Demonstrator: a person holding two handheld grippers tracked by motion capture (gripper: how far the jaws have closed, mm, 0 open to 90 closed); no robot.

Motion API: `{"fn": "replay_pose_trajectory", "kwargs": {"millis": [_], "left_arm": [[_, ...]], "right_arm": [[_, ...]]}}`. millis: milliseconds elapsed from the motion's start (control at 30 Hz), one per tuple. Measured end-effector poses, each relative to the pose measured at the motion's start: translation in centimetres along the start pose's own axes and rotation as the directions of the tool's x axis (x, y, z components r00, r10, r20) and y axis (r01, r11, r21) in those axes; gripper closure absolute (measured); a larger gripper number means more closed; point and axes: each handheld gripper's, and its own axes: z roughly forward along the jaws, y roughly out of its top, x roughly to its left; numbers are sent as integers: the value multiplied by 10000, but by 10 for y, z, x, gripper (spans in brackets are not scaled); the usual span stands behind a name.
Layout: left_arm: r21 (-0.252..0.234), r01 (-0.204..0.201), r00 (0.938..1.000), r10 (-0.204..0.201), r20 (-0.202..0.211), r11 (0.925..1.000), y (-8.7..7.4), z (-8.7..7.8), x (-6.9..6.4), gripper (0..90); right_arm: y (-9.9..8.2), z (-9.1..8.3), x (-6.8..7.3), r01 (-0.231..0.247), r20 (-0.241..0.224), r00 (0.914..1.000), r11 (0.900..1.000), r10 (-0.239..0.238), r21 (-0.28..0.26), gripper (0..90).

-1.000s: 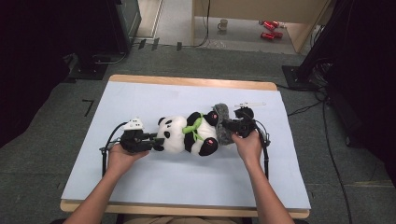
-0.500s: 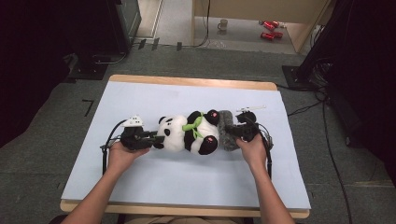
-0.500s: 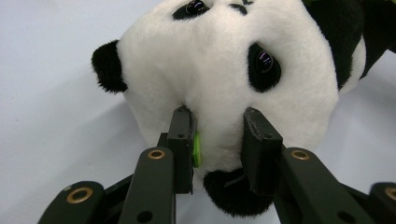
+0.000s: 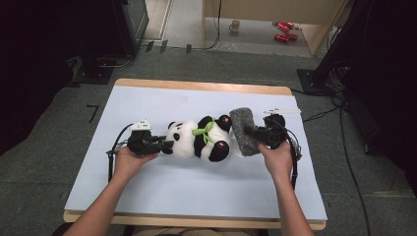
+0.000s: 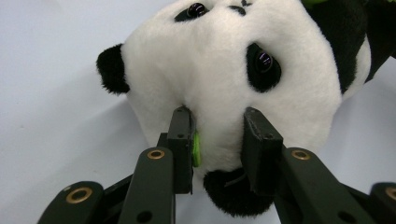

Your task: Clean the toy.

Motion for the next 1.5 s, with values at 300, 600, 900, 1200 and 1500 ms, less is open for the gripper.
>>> {"fn": "replay_pose_trajectory", "kwargs": {"millis": [300,600,900,1200,1500], "left_arm": [[-61,99,10000,-99,11,9999,1,1,1,676],[-54,124,9999,-124,9,9999,1,1,1,679],[188,-42,10000,41,20,9998,3,3,0,681],[189,-126,9999,125,39,9997,3,3,1,681],[144,15,10000,-16,94,9999,2,3,3,679]], "right_arm": [[2,-17,33,480,-757,9959,9986,-495,-218,795],[-4,-13,70,1201,-1439,9824,9928,-1193,-27,794],[-31,1,65,1427,-1017,9853,9885,-1371,503,795],[-48,-2,50,1016,-483,9939,9932,-989,570,796],[-56,6,32,490,-417,9981,9935,-449,1024,796]]}}
